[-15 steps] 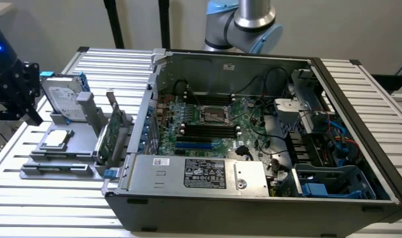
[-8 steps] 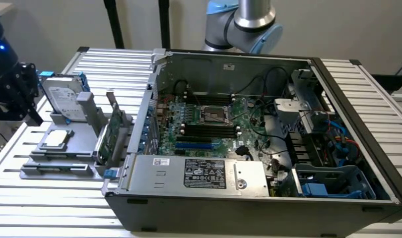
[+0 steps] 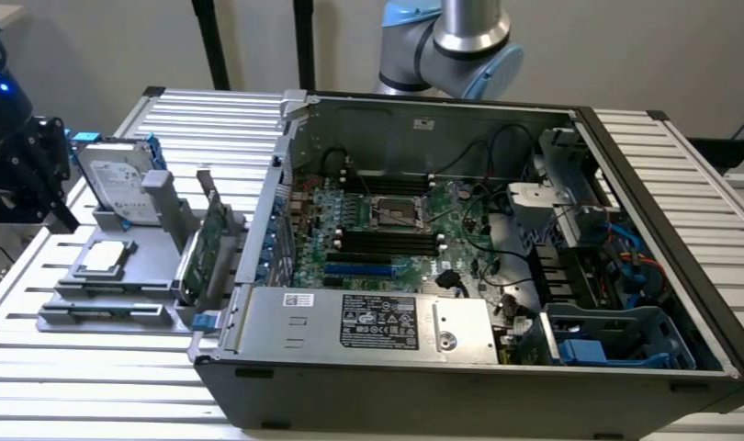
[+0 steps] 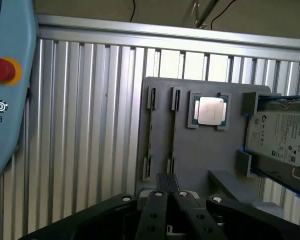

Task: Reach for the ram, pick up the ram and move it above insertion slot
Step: 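Pick up the ram and move it above insertion slot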

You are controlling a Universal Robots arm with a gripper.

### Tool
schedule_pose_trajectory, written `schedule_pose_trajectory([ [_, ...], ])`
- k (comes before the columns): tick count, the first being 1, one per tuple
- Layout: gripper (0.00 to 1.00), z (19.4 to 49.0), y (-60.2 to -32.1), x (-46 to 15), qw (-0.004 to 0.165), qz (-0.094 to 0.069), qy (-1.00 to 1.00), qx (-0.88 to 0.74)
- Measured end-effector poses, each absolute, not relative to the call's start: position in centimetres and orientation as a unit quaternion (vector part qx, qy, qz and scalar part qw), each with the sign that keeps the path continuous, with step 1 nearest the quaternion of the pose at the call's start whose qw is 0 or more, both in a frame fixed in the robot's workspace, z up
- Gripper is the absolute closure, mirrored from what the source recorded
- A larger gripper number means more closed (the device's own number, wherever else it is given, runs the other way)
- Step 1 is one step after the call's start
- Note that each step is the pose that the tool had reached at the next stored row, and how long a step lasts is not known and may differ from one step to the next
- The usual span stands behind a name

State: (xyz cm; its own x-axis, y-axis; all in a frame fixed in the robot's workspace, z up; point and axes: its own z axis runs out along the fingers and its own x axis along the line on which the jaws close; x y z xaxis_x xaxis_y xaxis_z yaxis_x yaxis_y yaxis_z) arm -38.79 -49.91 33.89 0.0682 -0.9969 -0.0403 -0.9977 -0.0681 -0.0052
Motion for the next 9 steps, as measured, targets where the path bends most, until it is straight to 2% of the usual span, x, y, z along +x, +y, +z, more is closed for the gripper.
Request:
schedule_pose_trajectory([
  [1, 0.89, 33.88, -49.91, -38.79, 0.016, 0.013, 0.682, -0.731],
  [2, 0.82, 33.89, -49.91, -38.8, 0.015, 0.013, 0.682, -0.731],
  [3, 0.82, 33.87, -49.9, -38.8, 0.015, 0.013, 0.682, -0.731],
  [5, 0.7, 33.79, -49.9, -38.8, 0.014, 0.015, 0.683, -0.731],
  [7, 0.7, 33.5, -49.91, -38.8, 0.013, 0.016, 0.683, -0.731],
  [8, 0.64, 33.3, -49.91, -38.8, 0.013, 0.016, 0.683, -0.731],
  [9, 0.64, 33.12, -49.91, -38.8, 0.013, 0.016, 0.683, -0.731],
])
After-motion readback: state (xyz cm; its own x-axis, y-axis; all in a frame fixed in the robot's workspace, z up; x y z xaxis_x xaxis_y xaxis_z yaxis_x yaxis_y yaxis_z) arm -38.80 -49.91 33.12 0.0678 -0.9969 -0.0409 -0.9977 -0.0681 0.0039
